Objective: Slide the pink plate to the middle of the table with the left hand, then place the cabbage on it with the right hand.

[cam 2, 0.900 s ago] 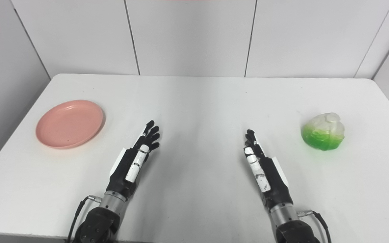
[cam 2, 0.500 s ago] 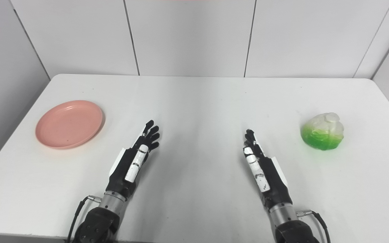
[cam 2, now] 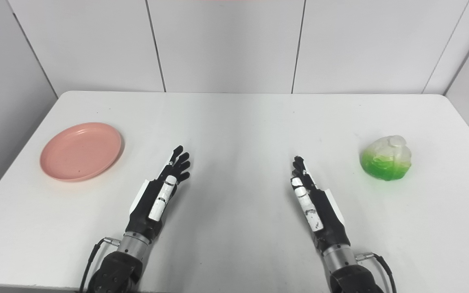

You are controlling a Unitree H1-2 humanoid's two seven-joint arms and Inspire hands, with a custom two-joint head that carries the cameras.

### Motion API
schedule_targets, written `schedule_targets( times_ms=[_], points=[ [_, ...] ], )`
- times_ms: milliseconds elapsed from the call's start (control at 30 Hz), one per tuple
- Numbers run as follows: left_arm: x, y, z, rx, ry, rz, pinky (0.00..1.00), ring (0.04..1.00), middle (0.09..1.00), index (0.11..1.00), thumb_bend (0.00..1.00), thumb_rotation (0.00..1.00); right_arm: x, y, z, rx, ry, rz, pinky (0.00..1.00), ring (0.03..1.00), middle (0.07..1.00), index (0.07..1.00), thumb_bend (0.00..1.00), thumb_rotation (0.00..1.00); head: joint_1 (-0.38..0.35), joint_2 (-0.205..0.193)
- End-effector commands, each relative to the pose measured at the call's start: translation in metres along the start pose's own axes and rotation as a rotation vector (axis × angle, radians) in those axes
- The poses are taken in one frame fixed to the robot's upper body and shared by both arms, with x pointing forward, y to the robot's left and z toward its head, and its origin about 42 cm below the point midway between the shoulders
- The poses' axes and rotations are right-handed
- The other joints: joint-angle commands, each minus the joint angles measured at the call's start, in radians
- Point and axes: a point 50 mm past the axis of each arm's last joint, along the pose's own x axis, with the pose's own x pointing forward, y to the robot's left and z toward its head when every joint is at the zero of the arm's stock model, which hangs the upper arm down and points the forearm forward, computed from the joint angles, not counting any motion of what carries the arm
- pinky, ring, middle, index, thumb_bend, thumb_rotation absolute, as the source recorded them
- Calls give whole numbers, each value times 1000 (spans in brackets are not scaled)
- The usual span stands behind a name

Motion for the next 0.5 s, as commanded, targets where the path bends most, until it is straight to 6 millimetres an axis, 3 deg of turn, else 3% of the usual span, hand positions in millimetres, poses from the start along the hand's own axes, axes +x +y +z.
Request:
schedule_targets(
  times_ms=[0, 233, 467],
  points=[
    [-11, 1, -25, -4, 82, 1, 923, 960, 968, 968, 456, 1000, 2, 6, 3, 0, -22, 18, 1000, 997, 1000, 1000, 256, 1000, 3, 0],
    [-9, -2, -27, -12, 82, 3, 927, 960, 967, 966, 454, 1000, 2, 3, 0, -9, -17, 22, 1000, 996, 1000, 1000, 271, 1000, 57, -16],
    [-2, -18, -38, -6, 87, 5, 932, 964, 973, 967, 460, 1000, 1, -11, -4, -6, -33, 28, 1000, 1000, 1000, 1000, 218, 1000, 237, -75]
  ],
)
